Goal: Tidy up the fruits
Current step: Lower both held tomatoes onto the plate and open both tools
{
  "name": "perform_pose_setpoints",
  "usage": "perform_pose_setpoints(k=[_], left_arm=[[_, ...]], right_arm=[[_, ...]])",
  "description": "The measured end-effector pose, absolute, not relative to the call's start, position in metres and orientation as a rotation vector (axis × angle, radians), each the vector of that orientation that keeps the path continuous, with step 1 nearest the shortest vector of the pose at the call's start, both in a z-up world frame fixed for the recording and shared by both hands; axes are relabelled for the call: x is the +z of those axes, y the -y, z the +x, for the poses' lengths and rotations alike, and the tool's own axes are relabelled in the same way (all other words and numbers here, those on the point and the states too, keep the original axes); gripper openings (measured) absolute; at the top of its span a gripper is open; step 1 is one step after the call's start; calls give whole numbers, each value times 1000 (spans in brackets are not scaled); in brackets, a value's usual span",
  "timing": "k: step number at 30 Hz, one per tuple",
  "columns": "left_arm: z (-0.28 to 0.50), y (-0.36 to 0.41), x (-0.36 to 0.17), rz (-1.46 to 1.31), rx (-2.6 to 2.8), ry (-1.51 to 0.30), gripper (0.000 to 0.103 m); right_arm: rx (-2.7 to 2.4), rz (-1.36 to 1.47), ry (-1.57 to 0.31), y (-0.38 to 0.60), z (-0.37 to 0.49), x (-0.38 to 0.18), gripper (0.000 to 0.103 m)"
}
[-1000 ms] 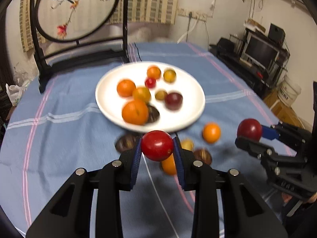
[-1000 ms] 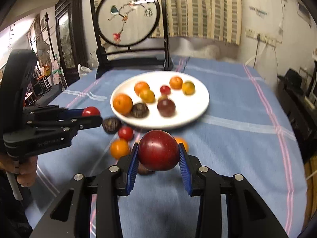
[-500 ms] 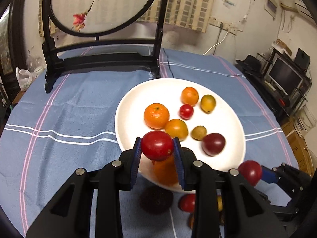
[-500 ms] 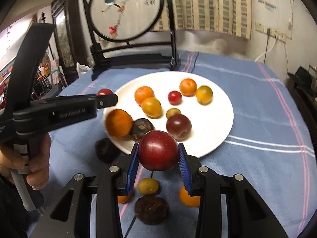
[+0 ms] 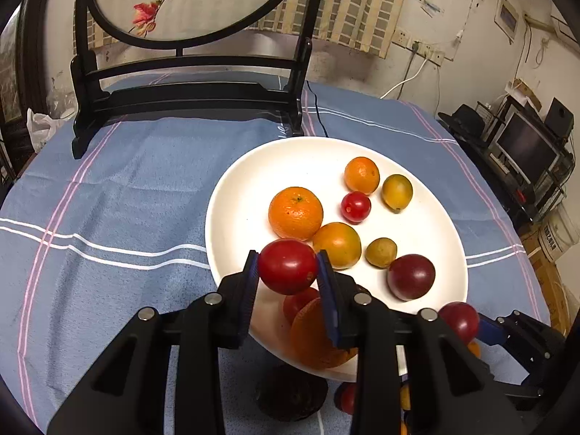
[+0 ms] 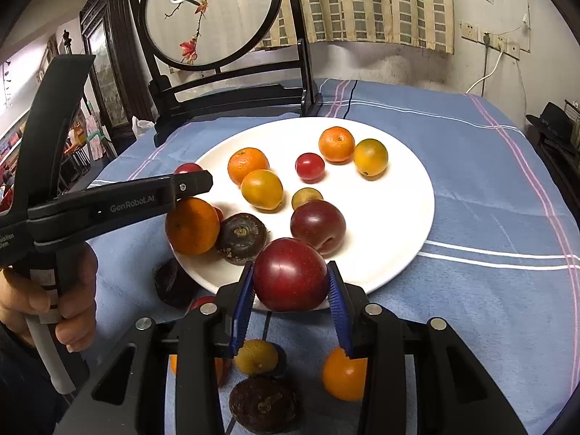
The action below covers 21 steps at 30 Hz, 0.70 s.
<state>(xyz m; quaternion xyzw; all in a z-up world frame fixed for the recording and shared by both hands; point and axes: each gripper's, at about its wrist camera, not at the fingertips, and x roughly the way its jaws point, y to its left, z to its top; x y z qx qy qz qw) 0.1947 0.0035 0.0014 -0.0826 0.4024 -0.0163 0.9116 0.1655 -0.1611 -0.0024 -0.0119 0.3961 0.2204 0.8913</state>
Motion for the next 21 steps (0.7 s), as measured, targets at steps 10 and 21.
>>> perform_pose_setpoints(k=[10, 21], left_arm=[[180, -6, 15, -150, 19, -718, 88], [151, -10, 22, -145, 10, -712, 88]], right_arm=[[442, 8, -776, 171, 162, 3, 70], [407, 10, -754, 189, 146, 8, 70]])
